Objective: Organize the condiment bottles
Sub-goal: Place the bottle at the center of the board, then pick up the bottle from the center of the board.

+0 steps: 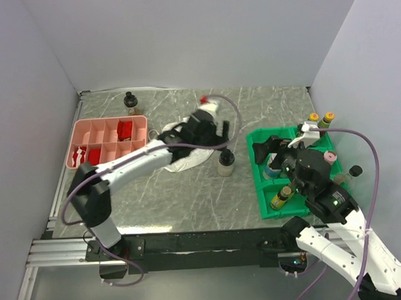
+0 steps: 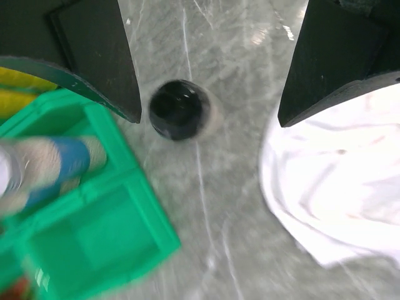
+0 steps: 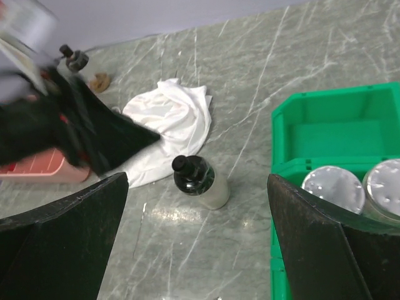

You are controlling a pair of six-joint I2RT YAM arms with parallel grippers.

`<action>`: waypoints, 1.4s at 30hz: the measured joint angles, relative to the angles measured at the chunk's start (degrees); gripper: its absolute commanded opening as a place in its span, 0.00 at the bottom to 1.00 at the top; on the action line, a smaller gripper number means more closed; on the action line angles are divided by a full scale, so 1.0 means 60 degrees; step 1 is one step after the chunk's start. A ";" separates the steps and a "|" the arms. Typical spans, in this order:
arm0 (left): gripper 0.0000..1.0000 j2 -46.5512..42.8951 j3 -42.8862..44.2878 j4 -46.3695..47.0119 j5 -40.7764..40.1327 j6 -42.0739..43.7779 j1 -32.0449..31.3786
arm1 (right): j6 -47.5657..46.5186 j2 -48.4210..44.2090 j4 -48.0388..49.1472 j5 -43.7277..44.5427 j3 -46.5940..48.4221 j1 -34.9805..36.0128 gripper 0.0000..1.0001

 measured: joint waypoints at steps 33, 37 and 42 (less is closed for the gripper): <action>0.97 -0.7468 -0.5020 0.1752 -0.2004 0.1836 0.3599 | -0.0790 0.7828 0.0743 -0.1588 0.1392 0.0586 0.95; 0.97 -0.7468 -0.5020 0.1763 -0.2120 0.1861 0.3410 | -0.0845 0.8444 0.0663 -0.0969 0.1708 0.0710 0.93; 0.97 -0.7479 -0.5020 0.1763 -0.2251 0.1996 0.3257 | -0.0943 0.8998 0.0554 -0.0612 0.1825 0.0758 0.82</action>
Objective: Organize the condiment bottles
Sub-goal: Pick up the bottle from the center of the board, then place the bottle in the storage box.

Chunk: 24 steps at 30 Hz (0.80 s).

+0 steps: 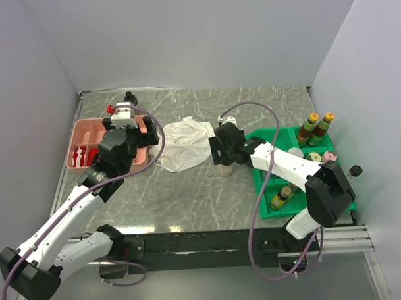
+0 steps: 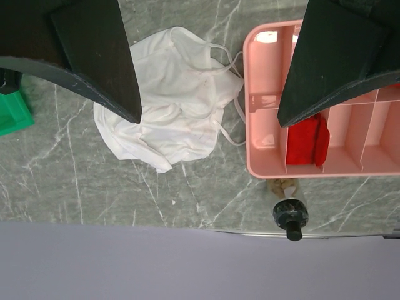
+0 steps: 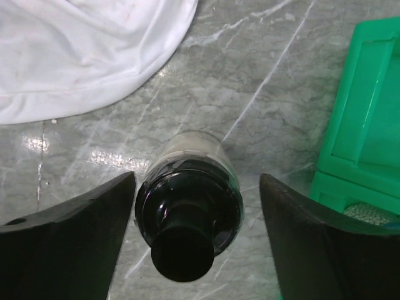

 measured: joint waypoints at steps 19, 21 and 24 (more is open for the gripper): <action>0.97 -0.0186 0.0000 0.0015 -0.0656 0.0244 -0.0200 | -0.0506 -0.0299 -0.1235 0.0124 0.1865 -0.1195 0.37; 0.97 -0.0186 0.0000 0.0015 -0.0659 0.0259 -0.0208 | -0.0616 -0.0546 -0.1231 0.0182 0.2149 -0.1814 0.37; 0.97 -0.0186 0.0000 0.0015 -0.0659 0.0262 -0.0226 | -0.0787 -0.0874 -0.1271 0.0284 0.2339 -0.2714 0.37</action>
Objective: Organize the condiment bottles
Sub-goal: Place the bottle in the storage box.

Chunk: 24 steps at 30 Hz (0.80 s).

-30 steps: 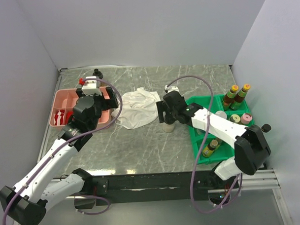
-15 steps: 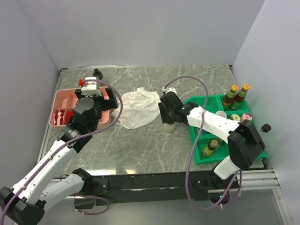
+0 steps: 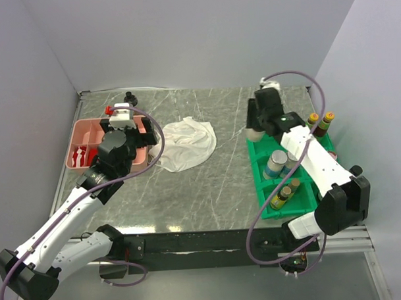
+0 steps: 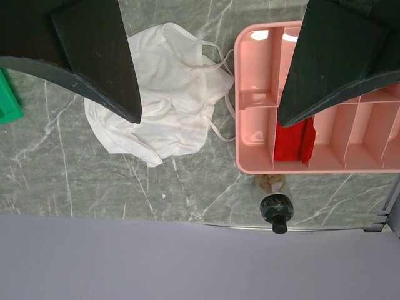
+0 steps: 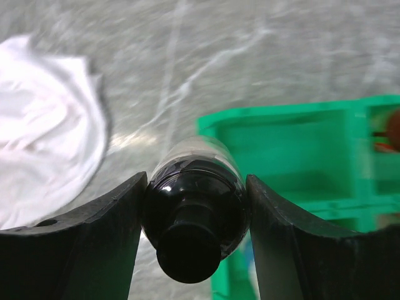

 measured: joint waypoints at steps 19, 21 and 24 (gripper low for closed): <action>0.97 0.0000 0.0000 0.0004 -0.0076 0.0055 -0.0029 | -0.0539 0.0164 -0.0266 -0.0259 0.0055 -0.2805 0.38; 0.97 0.0000 0.0000 0.0004 -0.0091 0.0069 -0.0029 | -0.0539 0.0364 -0.0215 -0.0393 0.0047 -0.2987 0.38; 0.97 0.0000 0.0000 0.0004 -0.0135 0.0069 -0.0036 | -0.0539 0.0656 -0.0168 -0.0546 0.0044 -0.3217 0.38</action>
